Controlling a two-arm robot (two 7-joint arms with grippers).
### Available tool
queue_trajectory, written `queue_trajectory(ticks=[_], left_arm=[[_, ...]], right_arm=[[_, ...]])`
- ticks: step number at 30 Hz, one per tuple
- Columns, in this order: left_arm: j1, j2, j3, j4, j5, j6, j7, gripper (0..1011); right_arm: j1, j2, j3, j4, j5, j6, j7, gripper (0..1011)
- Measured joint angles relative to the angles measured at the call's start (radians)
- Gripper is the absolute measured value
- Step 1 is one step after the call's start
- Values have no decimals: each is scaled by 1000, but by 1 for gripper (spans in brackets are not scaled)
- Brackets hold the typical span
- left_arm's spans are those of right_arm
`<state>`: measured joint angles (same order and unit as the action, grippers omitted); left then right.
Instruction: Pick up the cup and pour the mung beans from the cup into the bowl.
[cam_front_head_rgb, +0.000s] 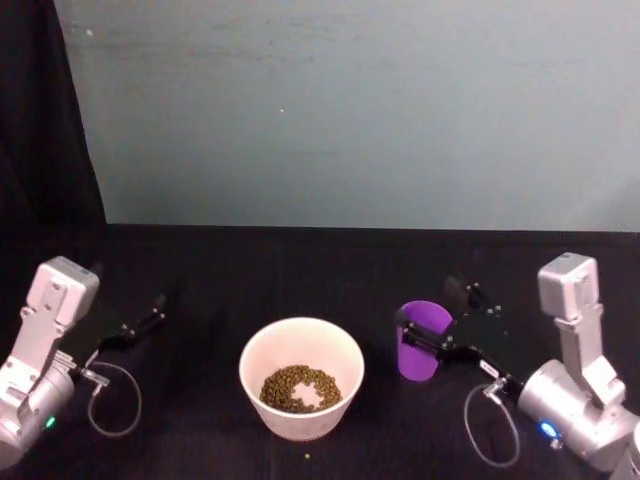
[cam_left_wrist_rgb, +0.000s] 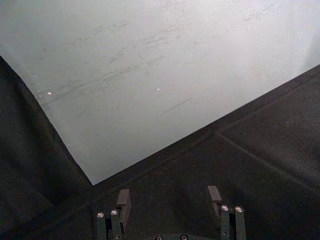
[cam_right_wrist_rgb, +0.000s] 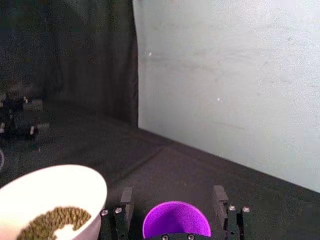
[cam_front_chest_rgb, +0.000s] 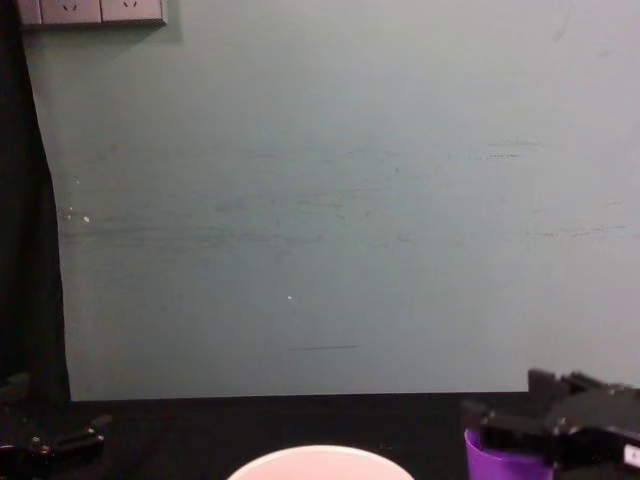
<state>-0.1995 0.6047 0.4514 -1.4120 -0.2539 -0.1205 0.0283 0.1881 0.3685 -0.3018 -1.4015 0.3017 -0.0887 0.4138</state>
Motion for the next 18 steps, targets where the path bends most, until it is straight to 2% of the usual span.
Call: queue_trajectory(ticks=[3,8,14,18], left_arm=[[0,0,0,0,0,0,0,1003],[0,0,0,0,0,0,0,1003],[0,0,0,0,0,0,0,1003],[0,0,0,0,0,0,0,1004]], right_arm=[[-25,2,20,-49,14,18,-20,1003],[-71,-7,57,-122,10,51,-98,1002],[-124,-29,99,-172,-46,59,-203,1003],[-149,-48,124,-172,-76,28,-249,1003]])
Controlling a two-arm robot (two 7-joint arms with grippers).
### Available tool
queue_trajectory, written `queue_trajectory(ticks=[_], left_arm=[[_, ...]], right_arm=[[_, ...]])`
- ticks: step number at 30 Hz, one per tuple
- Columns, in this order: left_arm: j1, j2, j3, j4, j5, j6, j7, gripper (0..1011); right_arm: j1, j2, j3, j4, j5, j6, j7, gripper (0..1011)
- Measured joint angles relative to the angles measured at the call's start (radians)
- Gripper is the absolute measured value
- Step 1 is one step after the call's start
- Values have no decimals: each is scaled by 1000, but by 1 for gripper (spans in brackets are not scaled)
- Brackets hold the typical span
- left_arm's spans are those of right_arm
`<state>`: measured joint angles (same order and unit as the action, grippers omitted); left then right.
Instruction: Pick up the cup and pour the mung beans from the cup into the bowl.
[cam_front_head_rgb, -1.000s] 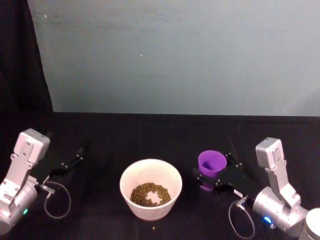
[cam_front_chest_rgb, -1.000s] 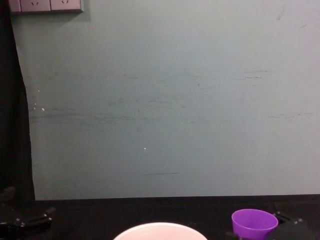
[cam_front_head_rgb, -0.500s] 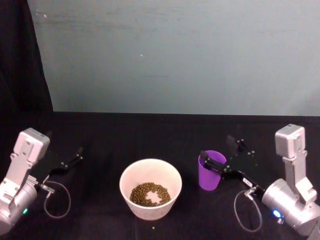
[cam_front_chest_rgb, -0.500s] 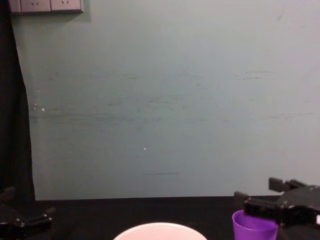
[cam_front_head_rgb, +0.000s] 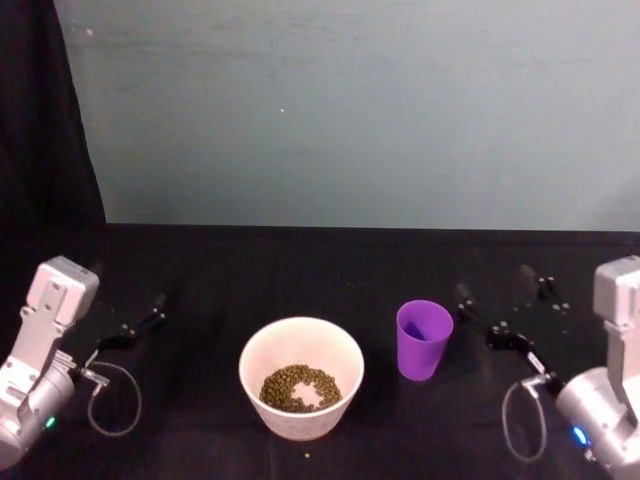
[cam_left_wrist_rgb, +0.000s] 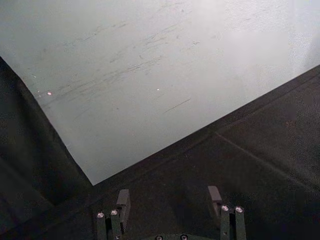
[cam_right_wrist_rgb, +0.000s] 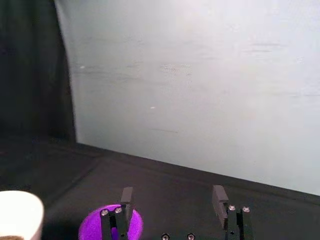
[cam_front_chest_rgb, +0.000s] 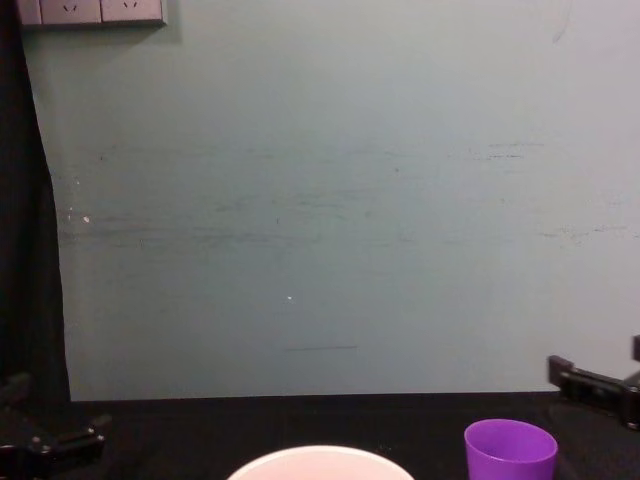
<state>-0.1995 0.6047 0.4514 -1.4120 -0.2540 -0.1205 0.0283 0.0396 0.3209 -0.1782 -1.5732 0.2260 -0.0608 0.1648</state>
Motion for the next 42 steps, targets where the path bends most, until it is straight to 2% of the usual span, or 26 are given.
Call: queue_trajectory(ticks=[5,10,14,42], left_arm=[[0,0,0,0,0,0,0,1003],[0,0,0,0,0,0,0,1003],[0,0,0,0,0,0,0,1003],[0,0,0,0,0,0,0,1003]], right_arm=[[-28,-24,26,34,-51,-106,-49,1003],[-33,-42,44,73,-70,-150,-63,1003],[-31,-52,54,95,-74,-159,-64,1003],[-30,-48,49,86,-73,-156,-63,1003]])
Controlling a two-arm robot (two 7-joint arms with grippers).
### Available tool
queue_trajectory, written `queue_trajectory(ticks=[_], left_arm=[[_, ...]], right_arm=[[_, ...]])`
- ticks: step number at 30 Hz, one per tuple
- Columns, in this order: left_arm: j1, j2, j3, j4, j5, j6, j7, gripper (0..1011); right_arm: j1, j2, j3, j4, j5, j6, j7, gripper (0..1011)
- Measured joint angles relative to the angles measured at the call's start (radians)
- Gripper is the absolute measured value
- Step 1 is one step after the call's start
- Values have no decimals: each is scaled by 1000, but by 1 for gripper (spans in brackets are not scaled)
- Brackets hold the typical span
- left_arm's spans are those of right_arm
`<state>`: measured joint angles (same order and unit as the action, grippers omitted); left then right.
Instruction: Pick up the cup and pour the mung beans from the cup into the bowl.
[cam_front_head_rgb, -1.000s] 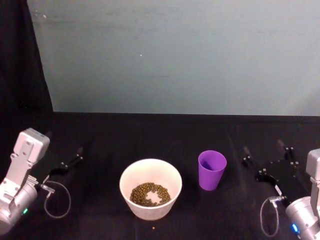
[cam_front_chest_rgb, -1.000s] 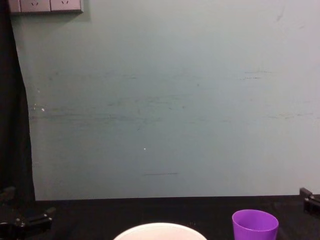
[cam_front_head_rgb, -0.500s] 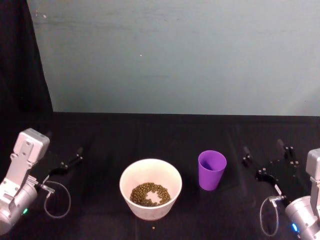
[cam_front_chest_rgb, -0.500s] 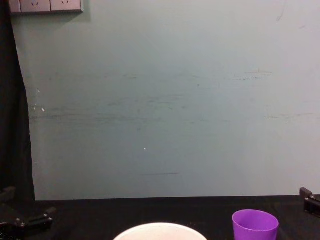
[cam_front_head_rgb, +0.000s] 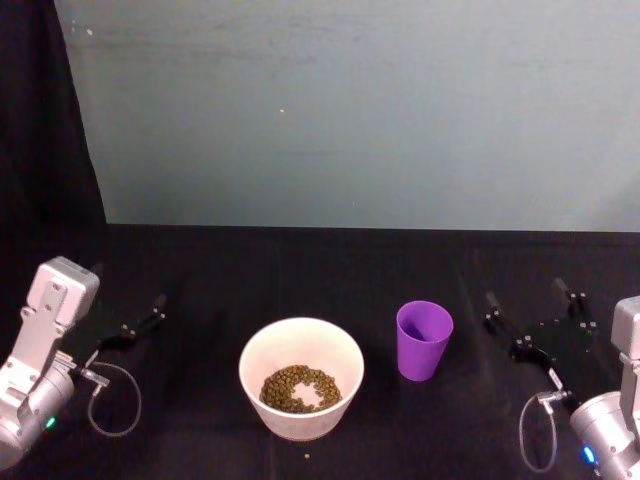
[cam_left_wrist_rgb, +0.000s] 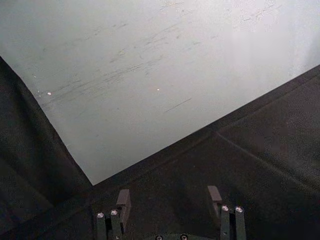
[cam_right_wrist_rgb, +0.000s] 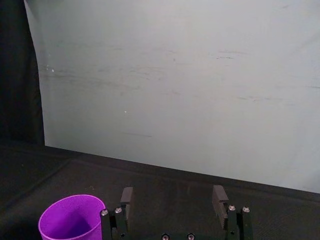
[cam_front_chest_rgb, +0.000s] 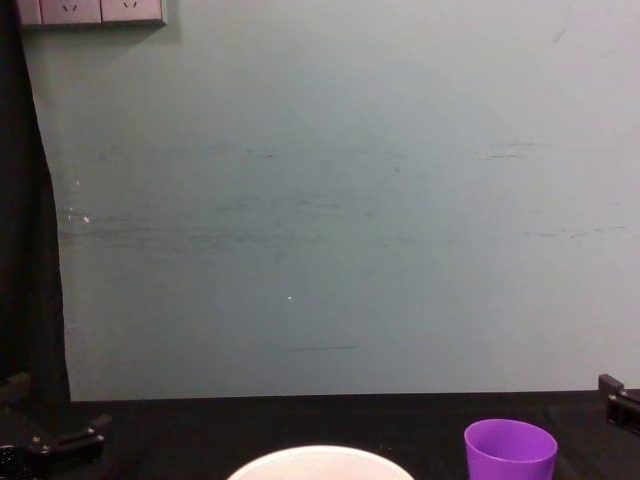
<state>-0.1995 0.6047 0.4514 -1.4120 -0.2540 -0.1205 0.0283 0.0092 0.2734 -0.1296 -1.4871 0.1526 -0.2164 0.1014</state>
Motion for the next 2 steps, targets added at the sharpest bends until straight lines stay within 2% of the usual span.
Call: queue_trajectory(ticks=[2], left_arm=[[0,0,0,0,0,0,0,1003]], right_arm=[[0,0,0,0,0,0,0,1003]])
